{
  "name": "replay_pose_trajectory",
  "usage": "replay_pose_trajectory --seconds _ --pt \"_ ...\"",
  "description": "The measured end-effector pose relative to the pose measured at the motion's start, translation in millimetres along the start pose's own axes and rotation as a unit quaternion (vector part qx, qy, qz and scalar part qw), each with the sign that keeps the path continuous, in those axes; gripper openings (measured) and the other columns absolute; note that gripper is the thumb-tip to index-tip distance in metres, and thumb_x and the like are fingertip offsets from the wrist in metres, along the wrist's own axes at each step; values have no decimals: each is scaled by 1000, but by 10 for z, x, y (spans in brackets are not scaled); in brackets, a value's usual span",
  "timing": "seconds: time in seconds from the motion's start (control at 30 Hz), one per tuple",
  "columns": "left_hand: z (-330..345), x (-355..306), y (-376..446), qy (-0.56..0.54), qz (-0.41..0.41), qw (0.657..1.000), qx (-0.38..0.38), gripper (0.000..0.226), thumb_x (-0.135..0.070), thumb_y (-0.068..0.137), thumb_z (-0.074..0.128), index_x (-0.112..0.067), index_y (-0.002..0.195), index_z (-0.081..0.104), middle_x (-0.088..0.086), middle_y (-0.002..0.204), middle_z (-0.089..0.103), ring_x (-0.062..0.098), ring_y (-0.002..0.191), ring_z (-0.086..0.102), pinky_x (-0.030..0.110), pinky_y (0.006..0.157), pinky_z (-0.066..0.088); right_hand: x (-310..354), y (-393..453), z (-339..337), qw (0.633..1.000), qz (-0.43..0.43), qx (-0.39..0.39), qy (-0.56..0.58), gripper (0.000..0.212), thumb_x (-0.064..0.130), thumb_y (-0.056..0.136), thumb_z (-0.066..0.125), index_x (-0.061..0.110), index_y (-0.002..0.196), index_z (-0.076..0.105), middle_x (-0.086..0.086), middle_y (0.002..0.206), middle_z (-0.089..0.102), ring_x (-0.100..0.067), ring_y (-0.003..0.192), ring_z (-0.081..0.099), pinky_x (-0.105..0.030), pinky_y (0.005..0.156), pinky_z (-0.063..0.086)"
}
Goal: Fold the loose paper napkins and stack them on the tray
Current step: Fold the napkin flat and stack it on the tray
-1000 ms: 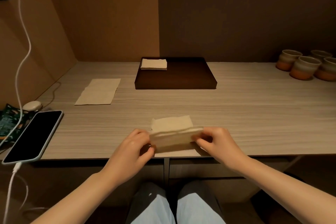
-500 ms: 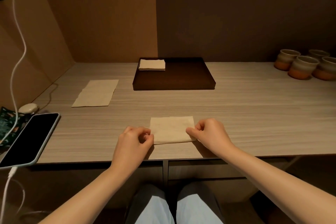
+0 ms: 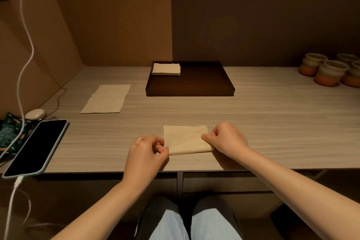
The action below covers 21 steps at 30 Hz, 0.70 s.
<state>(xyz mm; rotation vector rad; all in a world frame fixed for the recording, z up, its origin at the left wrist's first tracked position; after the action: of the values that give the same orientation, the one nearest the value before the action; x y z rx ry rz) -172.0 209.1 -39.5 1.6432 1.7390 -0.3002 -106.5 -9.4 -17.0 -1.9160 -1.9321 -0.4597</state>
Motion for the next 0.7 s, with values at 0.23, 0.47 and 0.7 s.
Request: replay_pose_trajectory --seconds 0.23,0.47,0.7 --pt "-17 -43 -6 42 36 998 3 23 -26 82 64 -21 104 68 -17 73 53 9 88 51 30 73 48 36 -57 37 995 -58 -34 -67 42 44 95 52 15 67 64 0 63 63 -18 62 61 -40 65 58" --pt "-42 -78 -31 106 142 984 7 30 -19 80 72 -18 108 61 -11 85 53 7 81 48 23 70 44 20 -48 68 991 -78 -44 -97 40 44 96 47 18 68 61 2 62 59 -18 61 59 -39 63 56" --pt "27 -156 32 213 307 917 137 59 -12 57 88 -24 110 66 3 121 62 24 114 57 39 95 46 8 -34 105 991 -84 -65 -85 39 47 95 45 21 68 58 4 63 59 -16 62 58 -39 64 56"
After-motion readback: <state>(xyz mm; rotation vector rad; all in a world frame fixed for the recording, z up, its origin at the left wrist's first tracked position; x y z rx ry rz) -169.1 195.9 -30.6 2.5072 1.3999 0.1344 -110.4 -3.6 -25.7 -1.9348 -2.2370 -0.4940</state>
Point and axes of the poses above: each hand's wrist, its own y-axis towards the middle knuckle, its own z-axis out of the palm, x = y × z, the point moved 1 cm from there along y, towards the middle knuckle
